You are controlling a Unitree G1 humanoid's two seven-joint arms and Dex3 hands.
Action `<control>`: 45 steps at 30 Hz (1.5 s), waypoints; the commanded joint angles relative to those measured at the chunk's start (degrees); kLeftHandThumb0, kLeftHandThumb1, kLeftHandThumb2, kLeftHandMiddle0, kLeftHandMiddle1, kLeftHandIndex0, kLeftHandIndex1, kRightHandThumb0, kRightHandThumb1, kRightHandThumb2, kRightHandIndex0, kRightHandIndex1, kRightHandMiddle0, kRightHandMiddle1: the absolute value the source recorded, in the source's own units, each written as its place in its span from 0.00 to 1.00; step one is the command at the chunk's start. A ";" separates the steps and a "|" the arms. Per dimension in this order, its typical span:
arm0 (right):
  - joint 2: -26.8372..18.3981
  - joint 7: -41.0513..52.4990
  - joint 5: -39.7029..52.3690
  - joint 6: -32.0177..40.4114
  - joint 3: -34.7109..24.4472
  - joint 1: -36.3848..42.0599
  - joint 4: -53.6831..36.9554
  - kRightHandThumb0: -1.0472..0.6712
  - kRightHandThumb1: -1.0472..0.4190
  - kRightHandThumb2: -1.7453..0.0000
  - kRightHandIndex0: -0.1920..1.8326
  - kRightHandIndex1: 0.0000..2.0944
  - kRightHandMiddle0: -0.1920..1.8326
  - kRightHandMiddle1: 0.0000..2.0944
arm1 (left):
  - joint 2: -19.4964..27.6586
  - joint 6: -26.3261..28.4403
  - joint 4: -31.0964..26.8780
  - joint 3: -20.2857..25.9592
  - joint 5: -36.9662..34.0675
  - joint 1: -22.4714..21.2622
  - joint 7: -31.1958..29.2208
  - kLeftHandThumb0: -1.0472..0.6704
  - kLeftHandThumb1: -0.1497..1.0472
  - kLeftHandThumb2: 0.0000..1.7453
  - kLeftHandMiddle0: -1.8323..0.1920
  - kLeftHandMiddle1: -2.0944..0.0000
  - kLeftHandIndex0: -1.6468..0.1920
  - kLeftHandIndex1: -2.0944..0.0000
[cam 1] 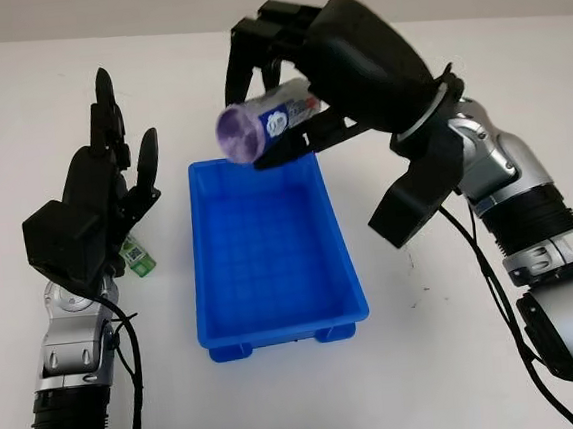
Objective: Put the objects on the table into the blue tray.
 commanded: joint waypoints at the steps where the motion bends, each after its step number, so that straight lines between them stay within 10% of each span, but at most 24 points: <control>1: -1.61 4.62 0.57 1.27 0.95 -1.12 -0.77 0.28 0.00 0.96 0.50 1.00 0.43 1.00 | -0.48 -0.10 -1.03 0.02 -0.36 0.54 0.26 0.17 1.00 0.36 1.00 0.99 1.00 0.99; 4: -2.71 10.76 0.73 4.61 1.23 -0.50 -2.62 0.26 0.00 0.96 0.31 0.95 0.27 0.94 | -0.72 0.40 -1.32 0.07 -0.41 0.62 0.47 0.16 1.00 0.36 1.00 0.99 1.00 0.98; 6: -3.34 13.95 0.85 6.34 1.43 -0.27 -3.81 0.25 0.00 0.96 0.21 0.80 0.21 0.75 | -0.63 0.49 -1.32 -0.12 -0.07 0.58 0.54 0.16 1.00 0.36 1.00 0.99 1.00 0.98; 9: -4.43 19.25 1.69 8.97 1.60 0.27 -5.98 0.23 0.00 0.94 0.17 0.32 0.20 0.28 | -0.53 0.53 -1.00 -0.50 0.71 0.26 0.75 0.16 1.00 0.37 1.00 0.99 1.00 0.98; 14: -5.29 22.58 2.65 10.33 1.03 1.19 -8.57 0.22 0.00 0.95 0.07 0.05 0.10 0.06 | -0.72 -0.26 -0.27 -0.93 1.43 -0.17 1.17 0.17 1.00 0.37 1.00 0.99 1.00 0.98; 27: -1.26 16.19 16.48 10.85 -8.00 5.35 -7.53 0.19 0.00 0.84 0.00 0.00 0.01 0.01 | -1.43 -1.26 1.33 -1.04 1.85 -0.73 1.95 0.16 1.00 0.36 1.00 0.99 1.00 0.98; 45: 3.28 7.62 35.12 46.91 -26.41 23.77 -11.78 0.24 0.00 0.58 0.00 0.00 0.00 0.00 | -0.26 -1.94 1.84 -0.69 1.53 -0.67 1.17 0.16 1.00 0.37 1.00 0.99 1.00 0.98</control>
